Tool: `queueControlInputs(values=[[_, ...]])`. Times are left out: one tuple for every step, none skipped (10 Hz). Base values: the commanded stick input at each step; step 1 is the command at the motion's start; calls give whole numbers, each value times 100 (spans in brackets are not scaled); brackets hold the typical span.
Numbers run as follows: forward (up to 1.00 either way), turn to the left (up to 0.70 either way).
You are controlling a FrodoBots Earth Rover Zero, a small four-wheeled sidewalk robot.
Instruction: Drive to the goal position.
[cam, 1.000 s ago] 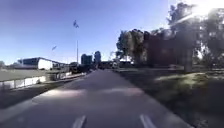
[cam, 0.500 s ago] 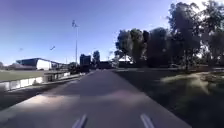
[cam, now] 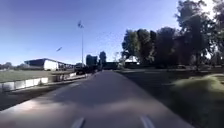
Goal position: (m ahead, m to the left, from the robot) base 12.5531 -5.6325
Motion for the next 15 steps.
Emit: queueControlInputs(values=[[100, 0], [100, 0], [100, 0], [100, 0], [100, 0], [100, 0], [100, 0], [100, 0], [100, 0], [100, 0], [100, 0], [100, 0], [100, 0], [100, 0], [100, 0]])
